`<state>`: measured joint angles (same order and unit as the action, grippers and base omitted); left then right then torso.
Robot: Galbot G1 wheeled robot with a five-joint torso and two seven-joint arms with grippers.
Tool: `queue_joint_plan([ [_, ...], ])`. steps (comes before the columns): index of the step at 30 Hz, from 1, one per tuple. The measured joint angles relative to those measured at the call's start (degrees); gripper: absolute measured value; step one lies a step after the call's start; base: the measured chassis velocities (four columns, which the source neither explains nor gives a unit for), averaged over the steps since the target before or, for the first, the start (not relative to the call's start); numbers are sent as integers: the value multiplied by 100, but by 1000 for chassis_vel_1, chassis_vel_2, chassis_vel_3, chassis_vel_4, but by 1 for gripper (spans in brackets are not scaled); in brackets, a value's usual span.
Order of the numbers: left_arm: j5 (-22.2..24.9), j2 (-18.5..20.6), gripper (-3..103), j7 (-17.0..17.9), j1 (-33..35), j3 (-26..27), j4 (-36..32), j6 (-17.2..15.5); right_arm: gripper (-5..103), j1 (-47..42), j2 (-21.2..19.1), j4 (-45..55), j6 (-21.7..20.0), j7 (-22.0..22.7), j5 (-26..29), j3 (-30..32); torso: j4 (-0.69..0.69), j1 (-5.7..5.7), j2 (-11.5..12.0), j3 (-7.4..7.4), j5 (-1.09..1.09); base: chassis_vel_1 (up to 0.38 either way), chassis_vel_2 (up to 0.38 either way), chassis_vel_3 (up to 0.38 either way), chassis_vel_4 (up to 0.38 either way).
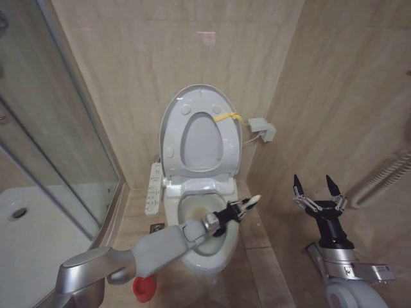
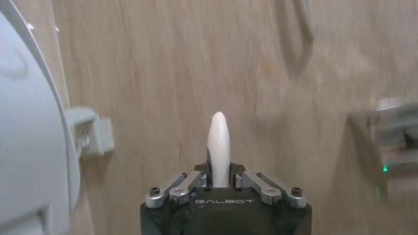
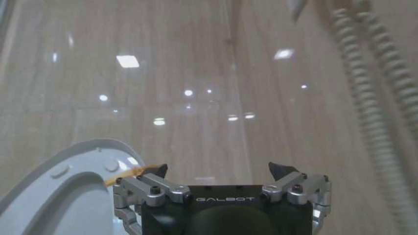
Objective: Open the toilet lid, clean the toilet bowl with a toilet brush, close the toilet lid, and flush.
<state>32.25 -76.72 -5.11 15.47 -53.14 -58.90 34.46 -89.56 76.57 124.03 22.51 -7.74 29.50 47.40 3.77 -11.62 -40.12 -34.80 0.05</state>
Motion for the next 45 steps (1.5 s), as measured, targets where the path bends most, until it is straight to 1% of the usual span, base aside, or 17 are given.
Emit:
queue_joint_plan([
  [4,-492,54,19,-161,84,147,1014,243,100,-29,-10,4,29,-12,2,-11,-17,0,1,-2,1,3,-15,1,4],
  [7,-336,50,19,-74,70,153,624,132,100,-5,-33,-12,30,-15,3,-1,-19,-1,1,-2,-2,19,3,6,12],
  [12,-36,-16,19,50,-19,62,-47,-46,100,-5,-1,-12,30,-15,3,11,1,0,0,0,-5,-12,-7,-1,-6],
  [15,-171,35,19,-32,61,38,379,31,100,-63,5,35,35,-15,3,15,0,-1,0,-1,-1,-51,-51,-47,-19],
  [17,-419,50,19,-182,150,83,1045,236,100,-118,-9,92,40,-16,4,27,-16,0,1,-1,-1,0,0,0,0],
  [20,-425,16,19,-180,151,109,1094,265,100,-126,-13,97,40,-18,4,27,-16,0,0,0,-1,0,0,0,0],
  [23,-248,-55,19,-38,85,62,595,86,100,-119,7,95,40,-21,-2,26,-18,-2,2,-3,0,0,0,0,0],
  [25,21,-219,19,93,-71,-2,17,-77,100,-62,71,34,39,-25,-50,-6,5,1,-1,2,-10,0,0,0,0],
  [26,21,-219,19,93,-71,-2,17,-77,100,-62,71,34,39,-25,-50,-6,5,1,-1,2,-10,0,0,0,0],
  [28,-92,-140,19,18,-12,-35,351,-10,100,-84,90,39,43,-32,-60,-9,-2,-1,1,-2,2,-28,-39,-12,-12],
  [31,-274,-23,19,-44,101,-34,742,109,100,-186,106,124,71,-38,-53,17,-8,0,1,-2,-1,0,0,0,0],
  [32,-326,-4,19,-83,132,10,918,167,100,-191,95,149,79,-42,-43,29,-17,0,1,-2,-1,0,0,0,0],
  [35,-270,-18,19,-66,86,92,801,145,100,-179,75,145,79,-44,-35,40,-19,0,1,-1,-2,62,63,9,21],
  [37,-2,-109,19,56,-83,114,212,-25,100,-132,76,102,67,-43,-37,44,-6,-1,1,-1,-3,0,0,0,0],
  [40,61,-31,19,62,-118,51,130,-69,100,-127,75,88,63,-41,-38,50,1,0,0,0,-3,-23,-10,-6,-11],
  [44,-119,92,19,-59,-20,13,712,35,100,-133,46,79,62,-36,-28,57,-9,-1,0,-1,-1,-24,-33,-4,-12],
  [45,-175,98,19,-101,21,7,898,75,100,-115,23,57,60,-35,-26,50,-17,0,0,-2,0,0,0,0,0],
])
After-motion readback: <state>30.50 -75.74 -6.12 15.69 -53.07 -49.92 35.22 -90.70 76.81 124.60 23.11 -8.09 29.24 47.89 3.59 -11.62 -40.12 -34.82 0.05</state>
